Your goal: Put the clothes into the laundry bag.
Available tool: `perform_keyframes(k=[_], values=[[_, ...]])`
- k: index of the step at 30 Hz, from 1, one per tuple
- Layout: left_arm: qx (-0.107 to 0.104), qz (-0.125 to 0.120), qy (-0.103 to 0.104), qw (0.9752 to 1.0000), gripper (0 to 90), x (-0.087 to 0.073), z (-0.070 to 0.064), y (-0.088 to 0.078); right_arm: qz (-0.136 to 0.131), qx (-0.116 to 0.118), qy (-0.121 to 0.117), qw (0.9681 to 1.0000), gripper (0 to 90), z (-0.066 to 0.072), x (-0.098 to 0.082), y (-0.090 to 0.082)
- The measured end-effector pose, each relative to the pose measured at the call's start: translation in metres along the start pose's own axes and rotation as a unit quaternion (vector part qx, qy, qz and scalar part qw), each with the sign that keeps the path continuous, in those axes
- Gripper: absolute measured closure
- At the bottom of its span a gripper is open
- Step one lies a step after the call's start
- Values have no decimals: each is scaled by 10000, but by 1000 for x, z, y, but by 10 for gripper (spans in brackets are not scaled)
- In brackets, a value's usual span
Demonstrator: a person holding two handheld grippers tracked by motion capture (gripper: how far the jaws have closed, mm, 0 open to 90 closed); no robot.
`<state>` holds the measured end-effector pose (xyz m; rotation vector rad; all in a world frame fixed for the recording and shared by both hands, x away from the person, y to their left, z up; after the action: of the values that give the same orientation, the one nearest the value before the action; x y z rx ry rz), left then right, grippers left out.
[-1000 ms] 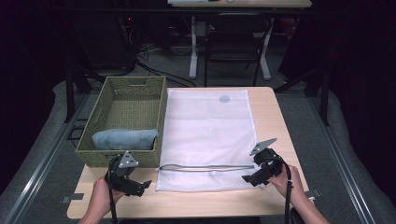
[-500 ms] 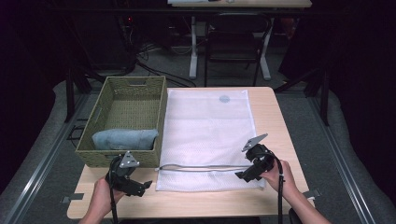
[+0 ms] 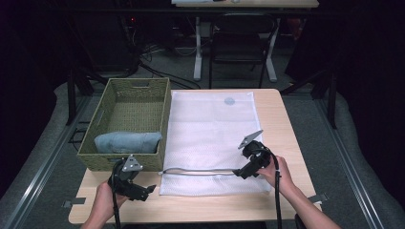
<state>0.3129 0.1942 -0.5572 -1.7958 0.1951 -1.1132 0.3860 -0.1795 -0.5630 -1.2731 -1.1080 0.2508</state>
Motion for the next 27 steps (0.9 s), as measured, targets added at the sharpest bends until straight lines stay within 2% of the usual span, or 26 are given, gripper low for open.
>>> perform_keyframes(k=[11, 13, 18, 20, 27], values=[[-2, -1, 10, 10000, 1, 0, 0, 0, 188, 55, -98, 9998, 61, 1, 21, 28], [-4, 15, 19, 10000, 1, 0, 0, 1, 239, 23, -194, 9995, 65, 1, 24, 34], [-14, 36, 28, 10000, 1, -1, 1, 1, 403, 189, -240, 9987, 79, 5, 29, 49], [-14, 49, 13, 10000, 1, -1, 1, 1, 456, 125, -290, 9985, 107, 6, 31, 53], [-16, 71, 34, 10000, 1, -1, 0, 1, 536, 179, -441, 9974, 151, 12, 35, 62]])
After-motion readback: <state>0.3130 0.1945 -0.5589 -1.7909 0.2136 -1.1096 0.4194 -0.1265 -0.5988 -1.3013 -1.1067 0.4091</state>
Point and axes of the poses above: each handheld gripper's, and its own axes: y roughly forward along the jaws, x roughly out of its top, z roughly to its left, the point moved 5 cm from there along y, roughly forward along the jaws, and after that the axes turned 9 degrees about -x, right-handed, at the moved point
